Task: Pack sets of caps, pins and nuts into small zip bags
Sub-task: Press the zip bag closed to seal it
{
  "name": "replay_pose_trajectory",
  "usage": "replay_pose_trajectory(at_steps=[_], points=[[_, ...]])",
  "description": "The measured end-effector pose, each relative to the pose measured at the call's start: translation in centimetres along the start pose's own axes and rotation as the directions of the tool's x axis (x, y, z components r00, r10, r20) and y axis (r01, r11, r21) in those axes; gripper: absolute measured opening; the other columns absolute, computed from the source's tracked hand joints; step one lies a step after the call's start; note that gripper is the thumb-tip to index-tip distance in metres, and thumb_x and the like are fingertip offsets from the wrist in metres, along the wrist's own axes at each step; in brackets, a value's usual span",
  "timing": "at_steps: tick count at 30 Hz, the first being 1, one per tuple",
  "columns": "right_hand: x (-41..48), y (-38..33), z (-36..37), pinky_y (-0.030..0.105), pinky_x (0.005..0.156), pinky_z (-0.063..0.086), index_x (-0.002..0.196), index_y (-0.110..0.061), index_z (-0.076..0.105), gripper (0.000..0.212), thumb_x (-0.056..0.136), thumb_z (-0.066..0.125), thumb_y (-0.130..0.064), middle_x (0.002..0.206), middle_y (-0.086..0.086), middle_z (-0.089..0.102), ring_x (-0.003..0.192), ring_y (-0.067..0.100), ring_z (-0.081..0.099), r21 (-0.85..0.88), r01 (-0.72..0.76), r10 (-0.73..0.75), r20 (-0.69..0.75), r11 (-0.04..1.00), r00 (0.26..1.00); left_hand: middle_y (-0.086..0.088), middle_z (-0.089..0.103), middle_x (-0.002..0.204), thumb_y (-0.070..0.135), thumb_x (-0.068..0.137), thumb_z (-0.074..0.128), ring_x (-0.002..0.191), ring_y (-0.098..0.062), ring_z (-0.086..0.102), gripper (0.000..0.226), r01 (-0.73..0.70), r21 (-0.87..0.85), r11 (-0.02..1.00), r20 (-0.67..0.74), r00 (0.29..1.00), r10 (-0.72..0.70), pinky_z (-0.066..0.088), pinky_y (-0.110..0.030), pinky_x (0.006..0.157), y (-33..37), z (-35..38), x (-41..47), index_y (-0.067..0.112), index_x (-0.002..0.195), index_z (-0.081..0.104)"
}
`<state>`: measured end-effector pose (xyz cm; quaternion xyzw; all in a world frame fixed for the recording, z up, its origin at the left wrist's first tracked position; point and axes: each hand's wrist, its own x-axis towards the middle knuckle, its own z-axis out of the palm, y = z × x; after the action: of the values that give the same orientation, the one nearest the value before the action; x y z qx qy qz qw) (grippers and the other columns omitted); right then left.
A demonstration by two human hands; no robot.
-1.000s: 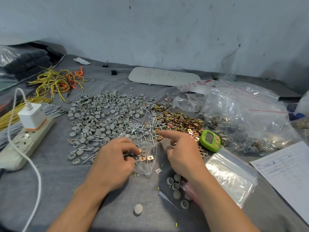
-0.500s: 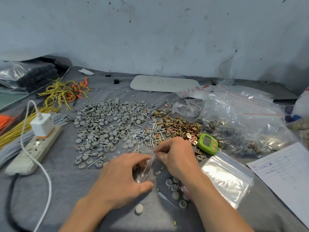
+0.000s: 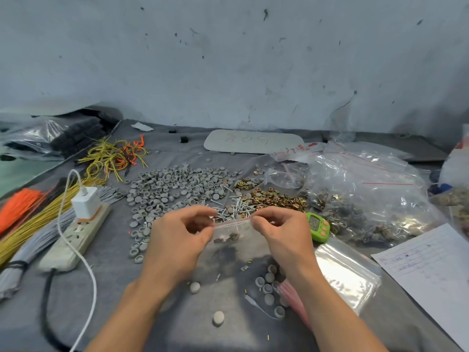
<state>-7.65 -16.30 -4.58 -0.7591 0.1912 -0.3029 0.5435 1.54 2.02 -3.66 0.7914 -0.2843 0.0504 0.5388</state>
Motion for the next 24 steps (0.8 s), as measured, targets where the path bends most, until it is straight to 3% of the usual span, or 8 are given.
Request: replay_pose_trajectory(at_steps=[2,6,11,15,19,24], points=[[0.2,-0.7,-0.2,0.029,0.068,0.058,0.078,-0.034,0.082,0.023,0.086,0.081,-0.013,0.075,-0.008,0.077,0.071,0.009,0.070,0.100,-0.010,0.012,-0.019,0.995,1.000,0.012,0.078,0.079,-0.007,0.076,0.082,0.072,-0.006,0.074,0.044,-0.008,-0.093,0.996,-0.022,1.000,0.006,0.053,-0.011,0.065,0.7,-0.4,1.0,0.035,0.088,0.079],[0.1,-1.6,-0.4,0.018,0.068,0.054,0.082,-0.030,0.083,0.022,0.086,0.081,-0.009,0.080,-0.002,0.078,0.073,0.006,0.070,0.298,-0.059,0.065,-0.010,0.953,0.998,0.004,0.079,0.082,-0.003,0.076,0.086,0.076,-0.011,0.076,0.039,-0.002,-0.262,0.965,-0.043,0.999,-0.009,0.056,-0.016,0.065,1.6,-0.5,2.5,0.034,0.087,0.081],[-0.2,-1.6,0.0,0.013,0.063,0.051,0.081,-0.026,0.082,0.017,0.085,0.082,-0.009,0.077,-0.003,0.077,0.067,0.001,0.067,0.235,-0.106,0.095,0.058,0.966,0.994,-0.005,0.080,0.085,-0.003,0.075,0.085,0.080,-0.016,0.077,0.033,0.066,-0.428,0.901,-0.026,0.996,-0.085,0.058,-0.019,0.068,1.3,0.4,2.9,0.027,0.089,0.082],[0.0,-1.4,-0.1,0.018,0.070,0.056,0.085,-0.022,0.082,0.015,0.082,0.084,-0.007,0.081,-0.002,0.079,0.077,0.012,0.073,0.215,-0.139,0.125,0.080,0.967,0.989,-0.008,0.079,0.086,0.003,0.071,0.085,0.078,-0.014,0.076,0.028,0.117,-0.523,0.844,-0.039,0.986,-0.161,0.056,-0.017,0.068,0.6,1.1,2.8,0.025,0.088,0.083],[0.1,-1.5,-0.4,0.015,0.064,0.052,0.082,-0.020,0.083,0.017,0.082,0.082,-0.003,0.076,0.001,0.078,0.068,0.008,0.070,0.241,-0.137,0.126,0.058,0.961,0.990,-0.009,0.079,0.085,0.011,0.066,0.087,0.075,-0.014,0.075,0.025,0.195,-0.504,0.842,0.036,0.978,-0.205,0.056,-0.016,0.066,0.3,1.5,2.6,0.020,0.088,0.083],[0.4,-1.9,-0.3,0.017,0.062,0.052,0.087,-0.020,0.082,0.016,0.081,0.083,-0.004,0.076,0.003,0.078,0.065,0.007,0.068,0.243,-0.167,0.156,0.061,0.956,0.986,-0.011,0.077,0.074,0.002,0.078,0.083,0.064,-0.014,0.070,0.012,0.278,-0.449,0.849,0.100,0.960,-0.261,0.056,-0.018,0.060,0.1,1.9,2.8,0.014,0.076,0.082]])
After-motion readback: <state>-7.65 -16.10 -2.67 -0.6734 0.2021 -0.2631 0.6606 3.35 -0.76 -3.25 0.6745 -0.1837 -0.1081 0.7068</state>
